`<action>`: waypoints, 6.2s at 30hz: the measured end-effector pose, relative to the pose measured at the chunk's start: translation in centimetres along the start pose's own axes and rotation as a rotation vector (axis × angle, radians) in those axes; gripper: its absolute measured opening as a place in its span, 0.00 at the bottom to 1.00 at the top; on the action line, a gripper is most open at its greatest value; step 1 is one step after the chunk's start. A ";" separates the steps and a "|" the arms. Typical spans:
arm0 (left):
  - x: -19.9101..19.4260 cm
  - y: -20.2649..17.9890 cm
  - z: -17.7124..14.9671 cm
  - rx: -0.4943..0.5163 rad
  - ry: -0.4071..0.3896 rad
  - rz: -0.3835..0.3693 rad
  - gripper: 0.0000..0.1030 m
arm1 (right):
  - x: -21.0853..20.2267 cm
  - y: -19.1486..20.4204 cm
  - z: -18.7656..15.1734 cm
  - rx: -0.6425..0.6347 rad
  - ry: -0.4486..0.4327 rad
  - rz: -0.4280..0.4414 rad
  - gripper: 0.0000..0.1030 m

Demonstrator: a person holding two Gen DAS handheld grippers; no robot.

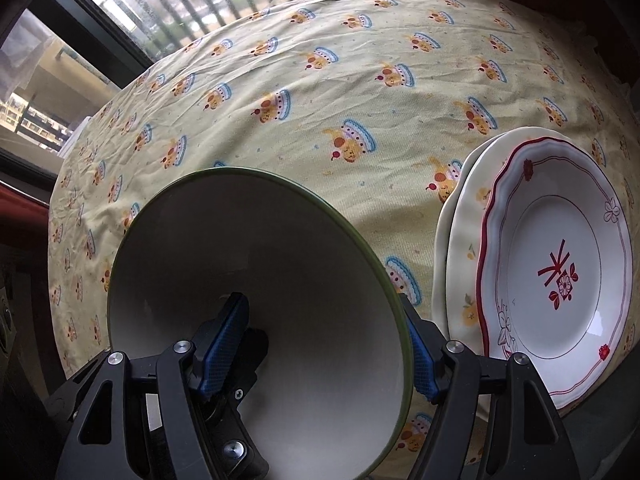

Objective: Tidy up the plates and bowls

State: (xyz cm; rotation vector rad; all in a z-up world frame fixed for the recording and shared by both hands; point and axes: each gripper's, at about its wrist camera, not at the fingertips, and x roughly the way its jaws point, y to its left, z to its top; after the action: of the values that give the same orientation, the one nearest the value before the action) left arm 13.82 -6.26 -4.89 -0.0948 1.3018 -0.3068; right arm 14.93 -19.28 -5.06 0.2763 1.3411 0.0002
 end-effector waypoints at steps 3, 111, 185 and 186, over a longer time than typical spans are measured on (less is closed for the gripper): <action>0.1 -0.2 0.2 -0.011 -0.006 0.018 0.53 | 0.2 0.1 0.3 -0.029 0.006 0.033 0.73; 2.6 -19.0 1.2 -0.053 -0.011 0.054 0.55 | -6.3 -18.4 3.4 -0.065 0.030 0.064 0.64; -10.3 -4.6 -15.9 -0.078 -0.749 0.317 1.00 | -12.9 -9.8 -16.6 -0.218 -0.762 -0.055 1.00; -10.3 -4.6 -15.8 -0.076 -0.748 0.314 1.00 | -12.9 -9.9 -16.4 -0.217 -0.762 -0.054 1.00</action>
State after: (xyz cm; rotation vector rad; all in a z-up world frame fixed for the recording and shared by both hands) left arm -4.44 -6.19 1.55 -0.0581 0.5690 0.0556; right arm -5.35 -27.62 2.05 0.0402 0.5827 -0.0043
